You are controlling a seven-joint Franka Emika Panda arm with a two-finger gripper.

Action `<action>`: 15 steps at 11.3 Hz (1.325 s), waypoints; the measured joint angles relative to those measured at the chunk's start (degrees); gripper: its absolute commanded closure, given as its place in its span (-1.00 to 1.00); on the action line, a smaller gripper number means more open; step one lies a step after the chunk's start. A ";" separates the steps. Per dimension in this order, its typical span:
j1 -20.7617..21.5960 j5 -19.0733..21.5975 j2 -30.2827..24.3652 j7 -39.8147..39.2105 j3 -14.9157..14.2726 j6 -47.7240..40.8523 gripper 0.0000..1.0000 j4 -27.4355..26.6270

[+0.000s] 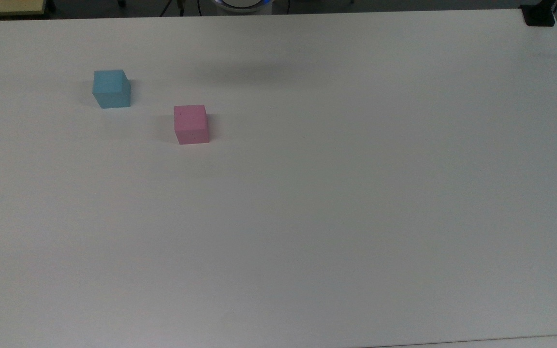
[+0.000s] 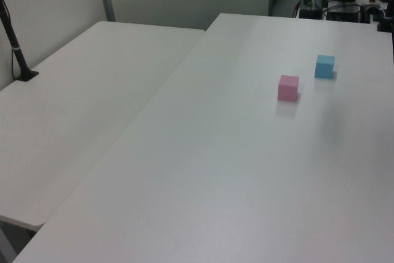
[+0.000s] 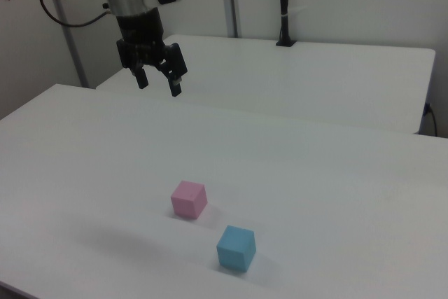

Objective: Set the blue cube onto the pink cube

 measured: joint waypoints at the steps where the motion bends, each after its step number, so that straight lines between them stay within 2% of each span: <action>1: -0.03 0.00 0.00 -1.79 0.00 0.00 -1.00 0.00; 5: -2.17 -1.38 0.13 -17.36 -0.05 -1.67 -0.98 -0.53; 7: -3.84 -3.14 0.58 -19.50 -0.20 -1.90 -1.00 -2.79; 9: -5.57 -3.72 1.65 -19.60 -0.73 1.57 -1.00 -7.18; 15: -6.95 -3.77 3.05 -23.54 -8.41 19.78 -1.00 -23.41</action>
